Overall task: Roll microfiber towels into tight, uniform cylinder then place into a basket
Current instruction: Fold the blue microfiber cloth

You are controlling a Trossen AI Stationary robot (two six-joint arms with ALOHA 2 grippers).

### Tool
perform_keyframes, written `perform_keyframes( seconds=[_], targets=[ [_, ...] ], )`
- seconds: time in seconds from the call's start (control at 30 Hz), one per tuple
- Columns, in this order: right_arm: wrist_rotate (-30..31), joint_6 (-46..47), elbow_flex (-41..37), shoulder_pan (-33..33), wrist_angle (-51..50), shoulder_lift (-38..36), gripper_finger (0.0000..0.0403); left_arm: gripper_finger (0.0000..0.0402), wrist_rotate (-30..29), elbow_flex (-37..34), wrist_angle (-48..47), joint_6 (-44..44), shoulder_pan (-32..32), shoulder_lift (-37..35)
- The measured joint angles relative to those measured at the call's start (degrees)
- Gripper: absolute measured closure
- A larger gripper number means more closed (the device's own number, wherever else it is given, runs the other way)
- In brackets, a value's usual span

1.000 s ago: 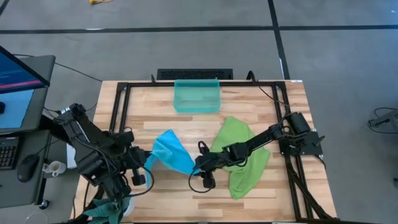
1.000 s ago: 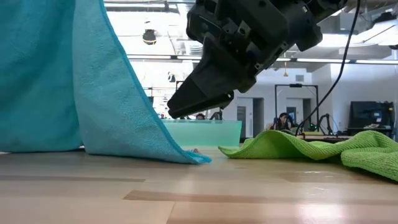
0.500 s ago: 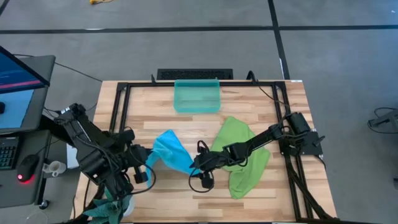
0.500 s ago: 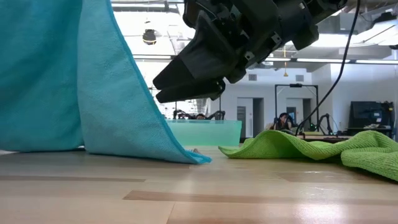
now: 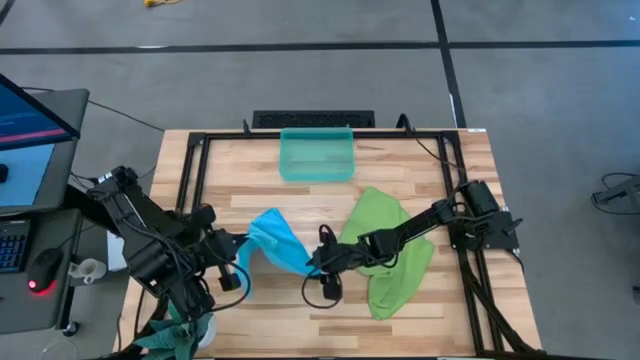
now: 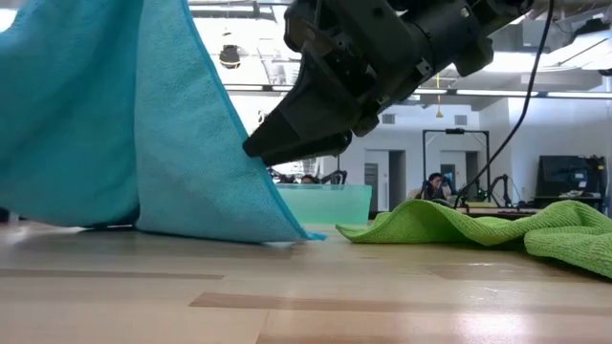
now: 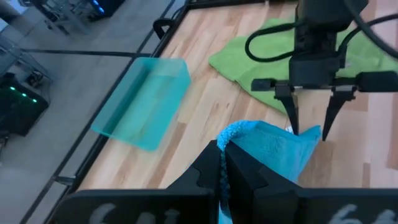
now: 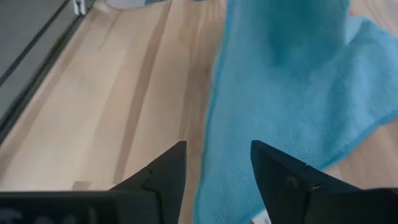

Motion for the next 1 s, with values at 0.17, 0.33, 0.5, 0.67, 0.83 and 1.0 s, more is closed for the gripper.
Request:
perform_keyframes(
  seconds=[0.17,0.33,0.5,0.67,0.83,1.0],
  targets=[
    [0.0,0.0,-1.2,0.0,0.2,0.0,0.0210,0.0401,-2.9,0.0,0.5,0.0,0.0,0.0],
    [0.0,0.1,-2.5,0.0,0.2,0.0,0.0217,0.0401,-4.7,0.0,0.5,-1.2,0.0,0.0],
    [0.0,0.5,-2.3,0.1,1.0,1.3,0.0227,0.0401,-5.2,0.0,0.5,-1.5,0.0,0.0],
    [-0.7,2.7,-2.2,0.1,1.4,5.3,0.0245,0.0401,-5.6,0.0,0.5,-2.2,0.0,0.0],
    [-0.8,3.1,-1.1,0.1,0.8,6.6,0.0271,0.0401,-5.0,0.0,0.5,-2.2,0.0,0.0],
    [-1.6,3.1,-0.9,0.1,-1.8,5.0,0.0288,0.0401,-4.5,0.0,0.5,-2.2,0.0,0.0]
  ],
)
